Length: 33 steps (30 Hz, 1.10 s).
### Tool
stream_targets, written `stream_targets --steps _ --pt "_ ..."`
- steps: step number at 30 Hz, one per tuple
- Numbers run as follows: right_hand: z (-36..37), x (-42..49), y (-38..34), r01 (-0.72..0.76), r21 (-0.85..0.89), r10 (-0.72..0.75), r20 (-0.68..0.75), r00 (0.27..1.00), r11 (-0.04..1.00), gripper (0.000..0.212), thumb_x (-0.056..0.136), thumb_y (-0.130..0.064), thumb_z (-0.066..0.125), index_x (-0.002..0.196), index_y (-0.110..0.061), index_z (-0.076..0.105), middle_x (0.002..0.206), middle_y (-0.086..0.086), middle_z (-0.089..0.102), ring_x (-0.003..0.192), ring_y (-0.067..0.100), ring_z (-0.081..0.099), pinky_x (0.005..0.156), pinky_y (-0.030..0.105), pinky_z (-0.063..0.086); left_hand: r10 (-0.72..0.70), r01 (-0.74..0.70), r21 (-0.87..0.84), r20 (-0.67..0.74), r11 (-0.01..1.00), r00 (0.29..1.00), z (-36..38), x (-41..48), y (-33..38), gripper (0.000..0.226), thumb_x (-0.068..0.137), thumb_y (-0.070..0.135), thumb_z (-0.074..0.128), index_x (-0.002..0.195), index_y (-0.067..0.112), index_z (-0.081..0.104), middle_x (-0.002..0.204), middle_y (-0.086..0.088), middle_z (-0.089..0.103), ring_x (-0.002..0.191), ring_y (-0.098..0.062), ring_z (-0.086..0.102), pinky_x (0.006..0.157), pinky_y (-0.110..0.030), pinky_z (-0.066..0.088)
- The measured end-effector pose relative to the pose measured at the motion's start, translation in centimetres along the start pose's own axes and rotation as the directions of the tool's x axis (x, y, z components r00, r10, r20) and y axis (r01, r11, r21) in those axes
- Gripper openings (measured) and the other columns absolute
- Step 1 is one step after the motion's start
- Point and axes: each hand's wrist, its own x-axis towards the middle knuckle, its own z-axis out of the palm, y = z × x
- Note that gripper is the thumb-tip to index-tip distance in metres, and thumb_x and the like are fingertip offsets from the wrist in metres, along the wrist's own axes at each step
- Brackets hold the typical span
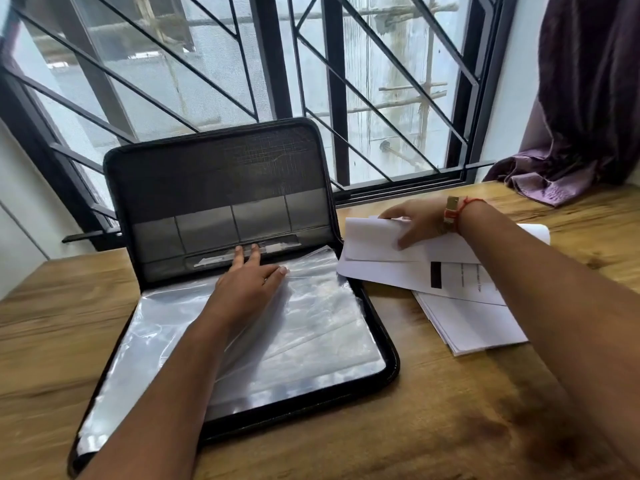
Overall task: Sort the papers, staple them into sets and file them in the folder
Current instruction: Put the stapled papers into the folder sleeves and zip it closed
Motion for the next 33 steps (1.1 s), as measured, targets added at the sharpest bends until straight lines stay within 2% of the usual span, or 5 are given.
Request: stream_targets --steps 6,11,18,29,33 --pt "-0.2 -1.4 -1.1 0.049 -0.079 -0.055 -0.081 0.995 0.996 0.073 0.083 -0.033 0.076 0.147 -0.036 0.04 0.131 0.001 0.057 0.103 0.017 0.051 0.083 0.029 0.039 -0.007 0.006 -0.028 -0.01 1.0 1.0 -0.1 -0.1 0.2 0.041 0.105 0.051 0.033 0.131 0.038 0.062 0.168 -0.001 0.01 0.155 -0.023 -0.007 0.118 -0.051 0.022" --pt "-0.6 -3.3 -1.9 0.042 -0.123 -0.061 -0.16 0.985 0.992 0.073 0.082 -0.033 0.073 0.146 -0.042 0.038 0.116 0.0 0.06 0.091 0.017 0.05 0.076 0.03 0.043 -0.018 0.018 -0.062 -0.01 0.998 1.0 -0.3 -0.1 0.4 0.04 0.106 0.049 0.033 0.125 0.035 0.064 0.168 -0.001 0.01 0.155 -0.023 -0.007 0.118 -0.053 0.022" --pt "-1.3 -4.9 -2.7 0.041 -0.199 -0.101 -0.301 0.948 0.979 0.07 0.087 -0.028 0.064 0.147 -0.046 0.033 0.127 0.006 0.061 0.106 0.026 0.058 0.072 0.033 0.045 -0.025 0.024 -0.094 -0.009 0.995 1.0 -0.2 0.2 0.3 0.039 0.106 0.048 0.033 0.122 0.032 0.065 0.168 -0.002 0.009 0.155 -0.023 -0.008 0.118 -0.056 0.021" --pt "-2.9 -3.1 -2.8 0.069 -0.127 -0.084 -0.113 0.99 0.989 0.073 0.084 -0.036 0.076 0.148 -0.032 0.041 0.136 0.003 0.057 0.119 0.025 0.055 0.101 0.034 0.042 -0.026 0.026 -0.113 0.008 0.993 1.0 -0.3 0.3 0.2 0.038 0.106 0.048 0.033 0.121 0.034 0.065 0.168 -0.001 0.007 0.154 -0.023 -0.011 0.119 -0.056 0.019" --pt "-4.0 -1.9 -3.1 0.077 -0.081 -0.074 0.041 0.996 0.994 0.056 0.086 -0.029 0.074 0.139 -0.026 0.053 0.127 0.003 0.062 0.102 0.02 0.061 0.091 0.037 0.053 -0.021 0.023 -0.117 0.018 0.993 1.0 -0.2 0.4 0.1 0.032 0.106 0.049 0.032 0.104 0.041 0.063 0.168 -0.002 0.007 0.154 -0.024 -0.011 0.119 -0.056 0.019"
